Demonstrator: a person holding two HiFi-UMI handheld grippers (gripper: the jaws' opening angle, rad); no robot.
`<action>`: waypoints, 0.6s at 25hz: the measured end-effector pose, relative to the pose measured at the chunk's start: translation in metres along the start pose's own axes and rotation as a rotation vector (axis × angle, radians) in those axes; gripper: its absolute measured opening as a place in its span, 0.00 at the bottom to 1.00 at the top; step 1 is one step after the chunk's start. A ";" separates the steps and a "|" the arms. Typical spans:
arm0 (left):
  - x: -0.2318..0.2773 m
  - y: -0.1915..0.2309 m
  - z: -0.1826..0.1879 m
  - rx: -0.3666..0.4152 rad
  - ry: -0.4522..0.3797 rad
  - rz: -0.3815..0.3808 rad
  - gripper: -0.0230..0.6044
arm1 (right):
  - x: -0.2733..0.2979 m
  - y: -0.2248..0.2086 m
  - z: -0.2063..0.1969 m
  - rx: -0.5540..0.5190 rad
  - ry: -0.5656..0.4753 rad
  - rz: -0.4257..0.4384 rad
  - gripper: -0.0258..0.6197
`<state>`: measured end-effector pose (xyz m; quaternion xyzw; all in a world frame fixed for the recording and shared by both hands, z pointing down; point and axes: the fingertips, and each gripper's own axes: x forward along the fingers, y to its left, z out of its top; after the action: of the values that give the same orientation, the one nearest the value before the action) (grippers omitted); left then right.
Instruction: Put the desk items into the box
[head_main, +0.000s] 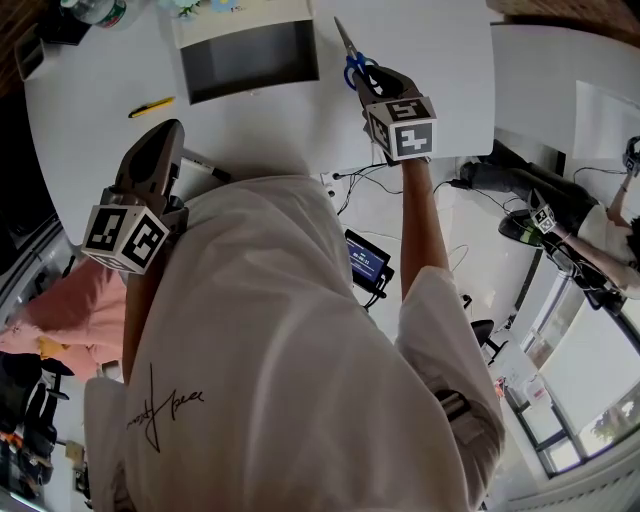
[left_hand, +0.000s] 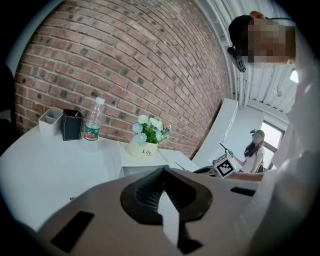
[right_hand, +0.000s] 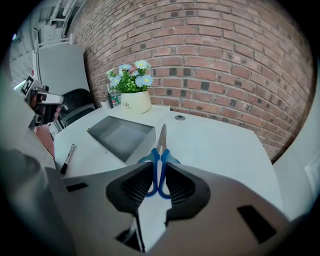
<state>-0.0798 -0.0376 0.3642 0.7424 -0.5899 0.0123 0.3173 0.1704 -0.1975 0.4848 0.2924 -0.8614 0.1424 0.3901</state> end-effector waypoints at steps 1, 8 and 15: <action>0.000 0.000 0.000 0.000 -0.001 0.000 0.05 | -0.001 0.001 0.000 -0.001 -0.002 0.002 0.20; 0.000 -0.003 -0.001 0.002 -0.003 -0.002 0.05 | -0.006 0.011 0.008 -0.021 -0.018 0.022 0.20; -0.002 -0.001 -0.001 -0.004 -0.007 0.004 0.05 | -0.007 0.022 0.019 -0.047 -0.039 0.047 0.20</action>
<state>-0.0796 -0.0356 0.3637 0.7406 -0.5926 0.0093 0.3165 0.1492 -0.1868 0.4664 0.2658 -0.8785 0.1255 0.3766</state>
